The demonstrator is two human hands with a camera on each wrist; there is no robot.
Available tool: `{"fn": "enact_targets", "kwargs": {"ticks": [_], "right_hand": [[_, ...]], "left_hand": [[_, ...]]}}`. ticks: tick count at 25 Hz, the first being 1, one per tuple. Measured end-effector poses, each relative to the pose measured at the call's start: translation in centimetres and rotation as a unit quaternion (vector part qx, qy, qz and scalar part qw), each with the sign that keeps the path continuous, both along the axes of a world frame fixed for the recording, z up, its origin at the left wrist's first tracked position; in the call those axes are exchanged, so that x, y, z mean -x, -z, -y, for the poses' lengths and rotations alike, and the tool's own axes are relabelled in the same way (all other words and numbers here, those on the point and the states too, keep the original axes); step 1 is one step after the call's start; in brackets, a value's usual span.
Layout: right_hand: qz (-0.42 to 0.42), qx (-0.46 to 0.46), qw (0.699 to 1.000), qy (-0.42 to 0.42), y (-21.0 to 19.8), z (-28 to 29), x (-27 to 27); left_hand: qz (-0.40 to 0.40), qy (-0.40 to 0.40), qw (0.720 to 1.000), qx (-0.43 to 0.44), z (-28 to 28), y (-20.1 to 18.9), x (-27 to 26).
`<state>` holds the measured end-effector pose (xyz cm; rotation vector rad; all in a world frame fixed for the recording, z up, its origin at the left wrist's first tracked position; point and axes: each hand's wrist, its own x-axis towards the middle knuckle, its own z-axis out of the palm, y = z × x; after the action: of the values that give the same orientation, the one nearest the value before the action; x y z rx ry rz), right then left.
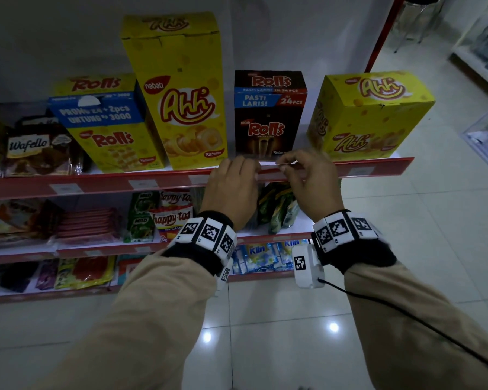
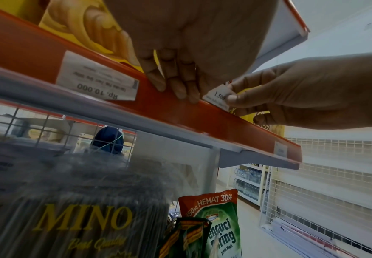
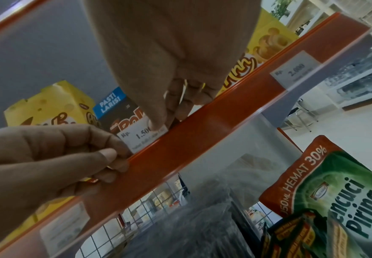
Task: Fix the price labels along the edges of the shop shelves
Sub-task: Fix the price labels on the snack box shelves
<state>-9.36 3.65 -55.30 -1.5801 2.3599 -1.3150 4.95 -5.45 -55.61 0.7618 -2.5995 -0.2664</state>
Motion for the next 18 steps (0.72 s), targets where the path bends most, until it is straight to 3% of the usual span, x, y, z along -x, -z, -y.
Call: {"fn": "enact_targets", "kwargs": {"ticks": [3,7,12,18], "right_hand": [[-0.045,-0.027,0.999,0.004,0.3,0.2,0.1],[-0.09,-0.047,0.995,0.001,0.4,0.1,0.0],[-0.167,-0.094,0.981,0.003,0.9,-0.5,0.2],[-0.197,-0.094,0.976,0.003,0.9,-0.4,0.0]], "left_hand": [[-0.035,-0.012,0.999,-0.012,-0.1,0.1,-0.2],[0.022,-0.015,0.999,0.027,0.0,0.3,0.1],[0.017,-0.022,0.998,0.061,0.3,0.7,0.4],[0.001,-0.023,0.994,0.105,0.0,1.1,0.6]]}}
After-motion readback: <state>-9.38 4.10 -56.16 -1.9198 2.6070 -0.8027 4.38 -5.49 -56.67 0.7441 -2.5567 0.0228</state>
